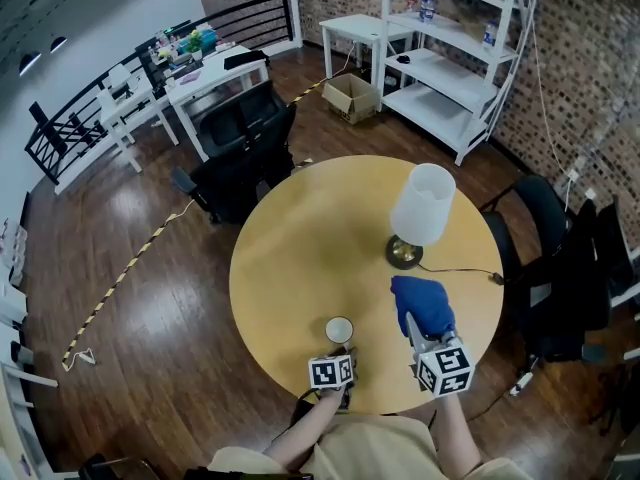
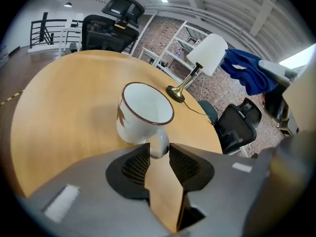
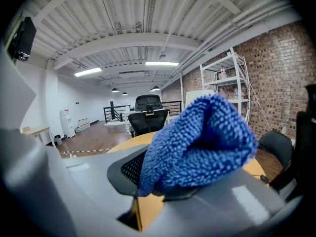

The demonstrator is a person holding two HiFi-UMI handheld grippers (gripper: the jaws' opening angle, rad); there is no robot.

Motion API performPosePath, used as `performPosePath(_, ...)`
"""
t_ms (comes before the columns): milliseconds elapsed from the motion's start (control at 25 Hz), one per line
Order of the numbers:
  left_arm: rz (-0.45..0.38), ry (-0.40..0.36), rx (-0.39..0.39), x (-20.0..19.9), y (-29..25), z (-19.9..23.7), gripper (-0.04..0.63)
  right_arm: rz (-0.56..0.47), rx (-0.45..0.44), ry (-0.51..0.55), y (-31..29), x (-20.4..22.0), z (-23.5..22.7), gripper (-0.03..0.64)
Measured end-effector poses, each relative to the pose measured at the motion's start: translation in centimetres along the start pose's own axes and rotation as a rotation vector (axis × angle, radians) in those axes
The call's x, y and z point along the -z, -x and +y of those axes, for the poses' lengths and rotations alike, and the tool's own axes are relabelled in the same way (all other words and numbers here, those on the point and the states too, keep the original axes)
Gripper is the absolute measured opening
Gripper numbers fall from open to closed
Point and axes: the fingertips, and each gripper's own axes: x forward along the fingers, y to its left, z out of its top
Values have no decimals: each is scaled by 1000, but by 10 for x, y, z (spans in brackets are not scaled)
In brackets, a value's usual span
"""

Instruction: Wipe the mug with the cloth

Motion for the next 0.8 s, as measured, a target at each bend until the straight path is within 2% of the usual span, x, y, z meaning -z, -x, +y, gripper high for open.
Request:
performPosePath(80, -1, -1, 1, 0, -1, -1, 109, 22, -18, -9, 1, 6, 3, 63)
performPosePath(200, -12, -49, -29, -1, 5, 3, 100, 69, -84, -69, -3, 17, 14, 64)
performPosePath(360, -23, -117, -74, -3, 21, 16, 92, 119, -231, -128, -18, 24, 41, 64)
performPosePath(480, -10, -185, -86, -2, 30, 26, 86, 210, -369, -115, -36, 26, 64, 64)
performPosePath(560, 4, -266, -91, -3, 36, 30, 80, 293, -462, -53, -48, 25, 82, 64)
performPosePath(680, 30, -406, -89, -5, 41, 36, 71, 411, -602, 100, -70, 22, 110, 64)
performPosePath(800, 69, -477, -58, -5, 40, 39, 69, 530, -682, 262, -102, 24, 134, 64)
